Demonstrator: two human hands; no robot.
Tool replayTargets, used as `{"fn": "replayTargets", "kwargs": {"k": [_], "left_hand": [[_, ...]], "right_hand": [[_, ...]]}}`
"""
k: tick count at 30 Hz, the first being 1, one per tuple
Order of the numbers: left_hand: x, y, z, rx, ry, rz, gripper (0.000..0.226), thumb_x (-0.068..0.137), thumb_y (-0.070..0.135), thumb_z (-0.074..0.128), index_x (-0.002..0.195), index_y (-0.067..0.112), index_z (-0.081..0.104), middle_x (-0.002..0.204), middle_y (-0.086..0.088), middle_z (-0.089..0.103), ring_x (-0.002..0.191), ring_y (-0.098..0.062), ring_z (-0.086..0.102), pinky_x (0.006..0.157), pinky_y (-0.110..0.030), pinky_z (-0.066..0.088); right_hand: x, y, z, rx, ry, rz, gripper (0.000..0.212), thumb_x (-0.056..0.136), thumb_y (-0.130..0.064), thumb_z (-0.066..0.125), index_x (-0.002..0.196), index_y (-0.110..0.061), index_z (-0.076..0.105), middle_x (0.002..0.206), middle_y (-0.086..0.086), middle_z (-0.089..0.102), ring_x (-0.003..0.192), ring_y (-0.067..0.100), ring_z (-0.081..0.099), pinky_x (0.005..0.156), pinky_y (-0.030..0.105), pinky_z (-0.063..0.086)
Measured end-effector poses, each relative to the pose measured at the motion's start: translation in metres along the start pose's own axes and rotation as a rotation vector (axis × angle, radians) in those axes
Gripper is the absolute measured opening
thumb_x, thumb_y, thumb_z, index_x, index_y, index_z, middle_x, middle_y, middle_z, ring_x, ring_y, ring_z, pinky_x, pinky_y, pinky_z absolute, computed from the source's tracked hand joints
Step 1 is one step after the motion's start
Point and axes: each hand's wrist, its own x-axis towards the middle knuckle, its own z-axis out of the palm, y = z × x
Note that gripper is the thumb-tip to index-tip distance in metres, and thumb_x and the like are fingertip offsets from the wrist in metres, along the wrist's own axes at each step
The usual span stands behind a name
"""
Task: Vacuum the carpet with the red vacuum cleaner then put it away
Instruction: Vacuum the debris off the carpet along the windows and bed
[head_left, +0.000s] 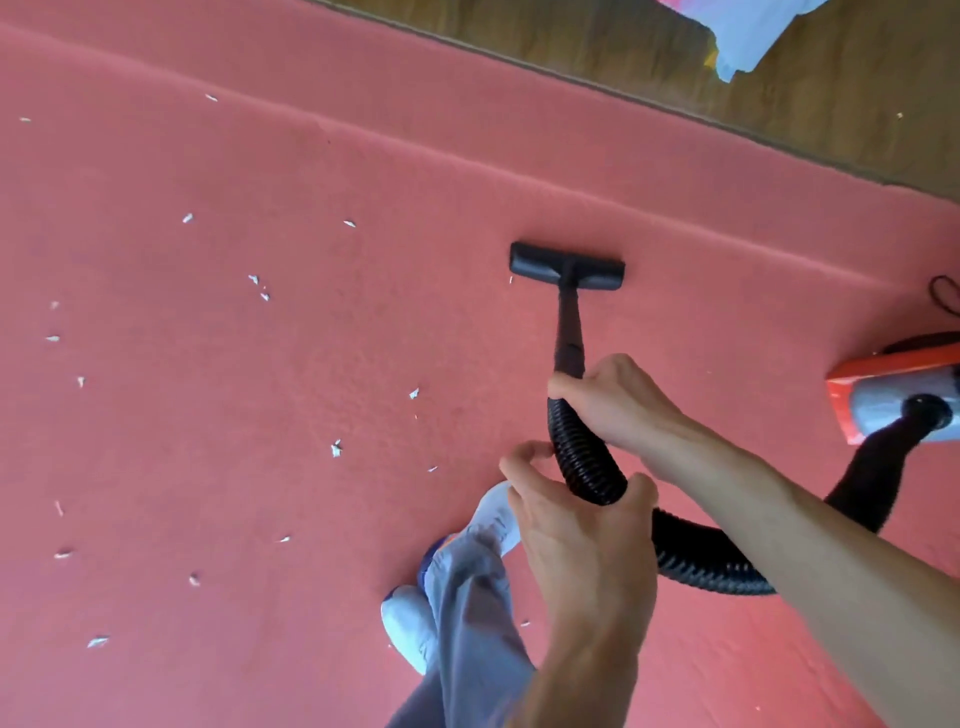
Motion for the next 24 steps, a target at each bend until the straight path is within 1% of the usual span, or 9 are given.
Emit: {"fn": "replayTargets", "kwargs": {"k": [2,5,7,9,11,14,20,22,24], "left_hand": [[-0.010,-0.010,-0.009,-0.018,0.029,-0.004,0.056,0.067,0.025,0.074,0.094,0.048,0.031,0.101,-0.016,0.063,0.082,-0.023,0.058,0.066,-0.027,0.040],[-0.022,-0.024,-0.017,-0.037,0.063,-0.012,0.059,0.070,0.027,0.079,0.100,0.041,0.030,0.100,-0.012,0.063,0.085,-0.021,0.059,0.066,-0.025,0.039],[-0.026,-0.033,-0.021,-0.037,0.084,-0.016,0.061,0.066,0.034,0.080,0.100,0.042,0.029,0.098,-0.009,0.064,0.089,-0.022,0.061,0.071,-0.029,0.044],[-0.029,-0.040,-0.026,-0.051,0.101,-0.011,0.059,0.061,0.041,0.077,0.094,0.047,0.029,0.097,-0.012,0.066,0.089,-0.026,0.063,0.074,-0.035,0.049],[-0.030,-0.044,-0.030,-0.071,0.102,-0.015,0.055,0.064,0.038,0.079,0.090,0.048,0.032,0.096,-0.013,0.065,0.084,-0.025,0.064,0.070,-0.033,0.048],[-0.026,-0.047,-0.030,-0.099,0.100,-0.041,0.051,0.069,0.032,0.082,0.088,0.041,0.035,0.097,-0.011,0.065,0.081,-0.023,0.064,0.066,-0.029,0.046],[0.002,-0.049,-0.020,-0.129,0.169,-0.081,0.045,0.068,0.030,0.082,0.096,0.040,0.048,0.098,-0.008,0.067,0.089,-0.022,0.066,0.087,-0.040,0.052],[0.013,-0.043,-0.012,-0.156,0.194,-0.100,0.044,0.069,0.024,0.082,0.099,0.038,0.054,0.101,-0.008,0.067,0.087,-0.021,0.068,0.085,-0.039,0.054],[0.025,-0.034,-0.001,-0.206,0.209,-0.109,0.043,0.071,0.016,0.081,0.100,0.037,0.057,0.100,-0.005,0.068,0.083,-0.019,0.069,0.073,-0.029,0.056]], "right_hand": [[-0.011,-0.004,0.012,-0.070,-0.052,-0.032,0.029,0.080,-0.033,0.060,0.080,-0.004,0.064,0.069,0.005,0.061,0.056,0.020,0.052,0.050,0.025,0.036],[-0.027,-0.006,0.029,-0.182,-0.121,-0.055,0.023,0.083,-0.030,0.058,0.071,-0.011,0.054,0.062,0.000,0.052,0.051,0.018,0.045,0.048,0.026,0.031],[-0.034,-0.006,0.040,-0.257,-0.140,-0.076,0.023,0.085,-0.030,0.056,0.071,-0.013,0.053,0.063,0.001,0.053,0.052,0.018,0.046,0.048,0.028,0.031],[-0.038,-0.003,0.050,-0.329,-0.131,-0.110,0.022,0.087,-0.031,0.054,0.074,-0.013,0.054,0.066,0.002,0.056,0.054,0.019,0.049,0.048,0.029,0.033],[-0.038,0.001,0.057,-0.363,-0.099,-0.142,0.019,0.087,-0.029,0.051,0.079,-0.013,0.056,0.071,0.004,0.058,0.058,0.020,0.052,0.049,0.030,0.033],[-0.031,0.007,0.062,-0.371,-0.066,-0.159,0.016,0.088,-0.026,0.051,0.086,-0.012,0.057,0.076,0.005,0.060,0.060,0.020,0.052,0.049,0.030,0.032],[0.006,0.008,0.065,-0.382,-0.051,-0.215,0.021,0.088,-0.029,0.054,0.095,-0.010,0.061,0.087,0.009,0.066,0.072,0.026,0.058,0.052,0.029,0.035],[0.021,0.008,0.058,-0.347,-0.060,-0.236,0.024,0.088,-0.030,0.054,0.099,-0.011,0.063,0.092,0.010,0.069,0.077,0.028,0.061,0.057,0.031,0.041],[0.034,0.004,0.045,-0.319,-0.076,-0.267,0.023,0.089,-0.030,0.055,0.102,-0.013,0.064,0.093,0.009,0.070,0.084,0.029,0.065,0.067,0.035,0.049]]}}
